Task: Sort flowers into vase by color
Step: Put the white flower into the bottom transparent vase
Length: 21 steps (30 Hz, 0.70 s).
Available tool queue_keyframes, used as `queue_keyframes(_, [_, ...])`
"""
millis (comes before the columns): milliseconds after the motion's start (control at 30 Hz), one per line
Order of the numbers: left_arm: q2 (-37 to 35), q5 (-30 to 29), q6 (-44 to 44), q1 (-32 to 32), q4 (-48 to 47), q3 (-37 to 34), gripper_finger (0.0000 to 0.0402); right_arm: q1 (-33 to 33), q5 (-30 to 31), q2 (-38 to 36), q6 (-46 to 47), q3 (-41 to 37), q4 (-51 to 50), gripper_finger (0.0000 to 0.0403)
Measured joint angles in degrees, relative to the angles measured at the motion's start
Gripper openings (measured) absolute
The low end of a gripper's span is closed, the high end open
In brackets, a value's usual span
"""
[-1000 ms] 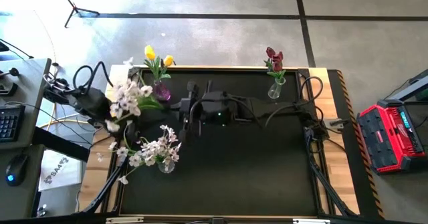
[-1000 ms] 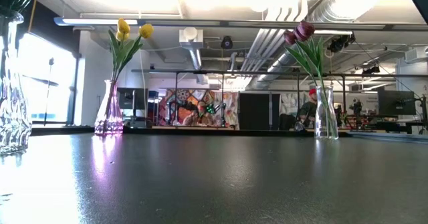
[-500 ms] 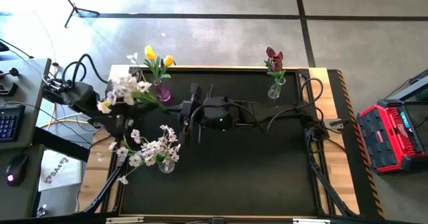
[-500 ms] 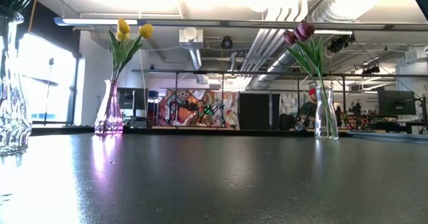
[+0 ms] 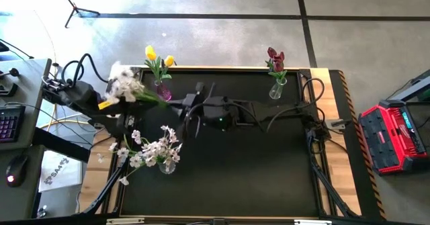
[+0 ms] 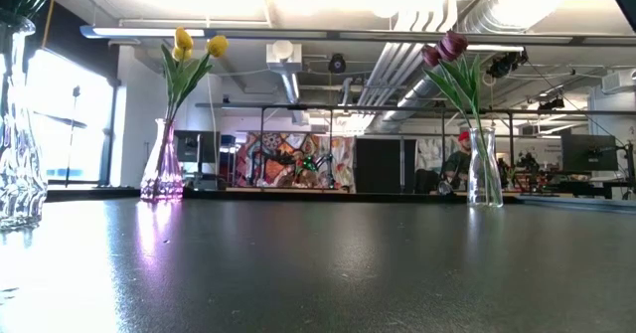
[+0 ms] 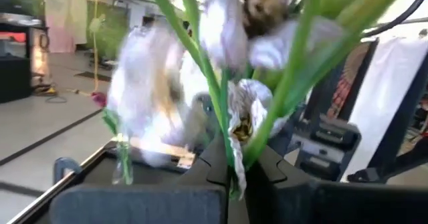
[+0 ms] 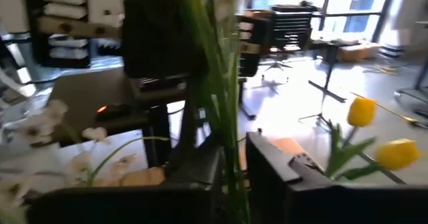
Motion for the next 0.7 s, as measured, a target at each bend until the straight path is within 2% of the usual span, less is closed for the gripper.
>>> queue_keyframes(100, [-1.6,-1.4,-0.7,0.0,-3.2,0.0,0.0003,-0.1,3.1,0.0,1.1,0.0,0.0,0.0081])
queue_keyframes(233, [-4.6,-3.1,-3.3,-0.1,-10.3,0.0,0.0001,0.1,14.1,0.0,8.2,0.0,-3.7,0.0124])
queue_keyframes(333, [-7.6,-4.5,-8.1,-0.1,-19.9,0.0,0.0001,1.0,20.6,-0.3,15.4,0.0,-9.7,0.0142])
queue_keyframes(533, [-12.6,-4.2,-16.4,-0.1,-33.5,0.0,0.0001,3.1,22.9,-2.5,25.3,0.0,-18.5,0.0151])
queue_keyframes(700, [-14.0,1.4,-19.6,-0.1,-38.8,0.0,0.0000,4.0,23.0,-3.7,28.8,0.0,-24.4,0.0152])
